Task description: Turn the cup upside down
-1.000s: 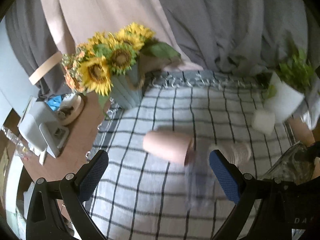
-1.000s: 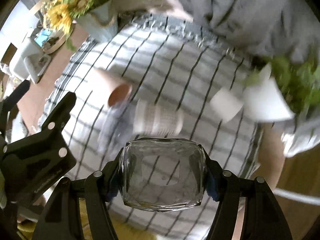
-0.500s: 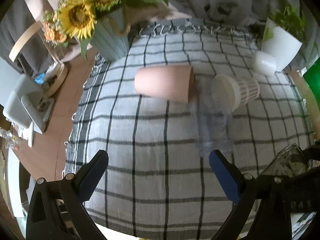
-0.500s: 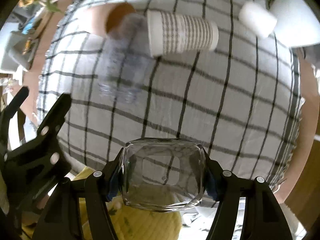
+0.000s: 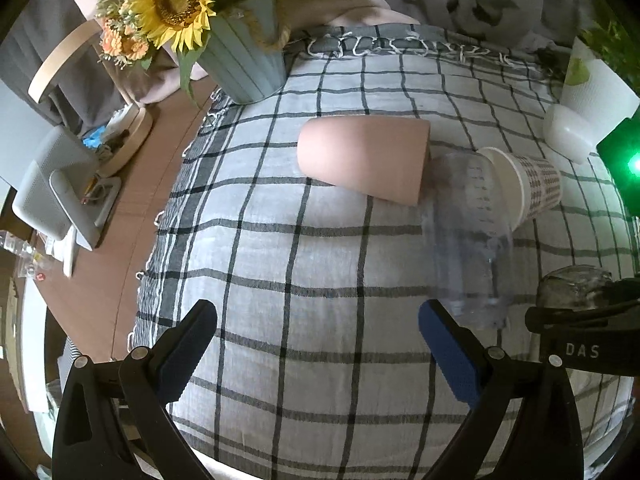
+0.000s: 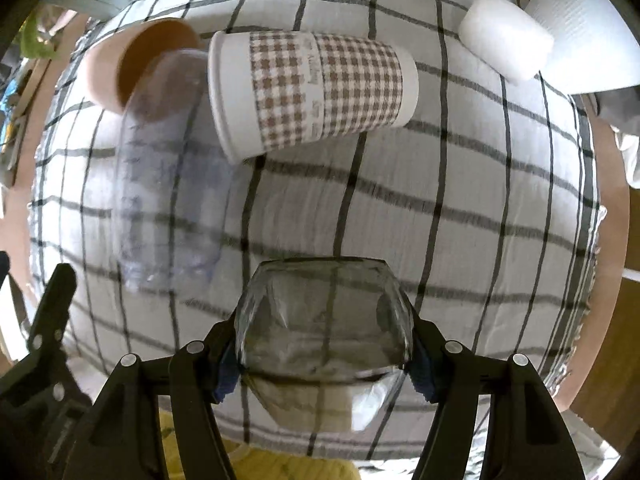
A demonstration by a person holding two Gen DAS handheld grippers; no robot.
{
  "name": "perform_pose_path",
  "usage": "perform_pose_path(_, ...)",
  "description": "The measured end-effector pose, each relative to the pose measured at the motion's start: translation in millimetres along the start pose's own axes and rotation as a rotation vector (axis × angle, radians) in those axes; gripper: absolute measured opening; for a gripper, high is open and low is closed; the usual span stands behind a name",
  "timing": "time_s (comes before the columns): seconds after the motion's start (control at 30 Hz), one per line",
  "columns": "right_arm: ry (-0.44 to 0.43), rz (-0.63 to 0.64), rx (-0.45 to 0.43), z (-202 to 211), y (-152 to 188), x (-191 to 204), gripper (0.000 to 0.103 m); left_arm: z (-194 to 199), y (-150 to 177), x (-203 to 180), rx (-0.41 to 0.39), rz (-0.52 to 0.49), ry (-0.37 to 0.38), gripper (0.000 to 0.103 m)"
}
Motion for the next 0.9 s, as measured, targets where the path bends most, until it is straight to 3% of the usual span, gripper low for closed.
perform_pose_path(0.23,-0.015,-0.002,-0.020,-9,3,-2,0.068,-1,-5,-3,-0.005,-0.004,-0.011,0.103)
perform_pose_path(0.33,-0.014,-0.001,-0.070,-4,5,-1,0.080,-3,-6,-5,0.001,-0.003,-0.011,0.103)
perform_pose_path(0.47,-0.016,-0.012,-0.142,12,14,-2,0.081,5,-5,-5,-0.001,0.002,0.010,0.103)
perform_pose_path(0.67,-0.093,-0.108,-0.393,78,43,-14,0.081,37,-14,-11,-0.031,0.017,0.097,0.103)
perform_pose_path(0.8,-0.088,-0.204,-0.547,129,5,-30,0.082,64,-21,-35,-0.048,-0.025,0.186,0.103)
perform_pose_path(0.9,-0.099,-0.254,-0.583,140,7,-52,0.082,77,-29,-65,-0.024,-0.066,0.262,0.103)
Point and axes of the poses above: each gripper's, at about its wrist camera, not at the fingertips, and z roughly against the way its jaws point, x to its left, y to its underside, the point moved 8 cm from there along -z, roughly the way its jaws point, and after that the axes turned 10 degrees about -y, right-handed, at the moved point
